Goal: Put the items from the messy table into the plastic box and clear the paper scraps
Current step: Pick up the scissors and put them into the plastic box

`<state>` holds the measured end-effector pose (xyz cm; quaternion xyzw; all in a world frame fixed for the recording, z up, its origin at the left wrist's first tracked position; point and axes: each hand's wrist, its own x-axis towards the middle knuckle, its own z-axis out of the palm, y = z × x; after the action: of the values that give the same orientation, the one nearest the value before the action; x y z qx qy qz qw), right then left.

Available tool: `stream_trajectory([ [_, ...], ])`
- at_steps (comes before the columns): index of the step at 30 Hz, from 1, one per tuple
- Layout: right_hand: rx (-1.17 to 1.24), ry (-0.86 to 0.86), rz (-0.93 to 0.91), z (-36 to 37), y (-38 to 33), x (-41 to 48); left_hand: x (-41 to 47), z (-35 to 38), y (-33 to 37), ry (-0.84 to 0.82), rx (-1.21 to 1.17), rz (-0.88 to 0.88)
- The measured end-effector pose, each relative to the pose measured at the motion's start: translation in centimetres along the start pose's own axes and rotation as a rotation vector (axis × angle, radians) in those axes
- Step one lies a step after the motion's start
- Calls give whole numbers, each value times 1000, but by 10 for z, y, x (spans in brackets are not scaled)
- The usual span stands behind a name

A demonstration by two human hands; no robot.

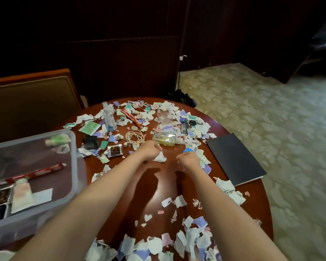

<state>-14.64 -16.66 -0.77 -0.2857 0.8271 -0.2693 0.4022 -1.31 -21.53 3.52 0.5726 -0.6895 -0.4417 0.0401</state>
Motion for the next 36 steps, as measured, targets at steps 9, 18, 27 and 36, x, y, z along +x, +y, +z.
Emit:
stream_trajectory([
  [9, -310, 155, -94, -27, 7, 56, 81, 34, 27, 114, 269, 64],
  [18, -584, 152, -186, -9, 5, 84, 129, 40, 20, 128, 859, 221],
  [27, -477, 193, -113, -11, 12, 103, 145, 41, 19, 44, 1000, 213],
  [36, -581, 150, -155, -18, 9, 95, 114, 32, 15, 187, 798, 120],
])
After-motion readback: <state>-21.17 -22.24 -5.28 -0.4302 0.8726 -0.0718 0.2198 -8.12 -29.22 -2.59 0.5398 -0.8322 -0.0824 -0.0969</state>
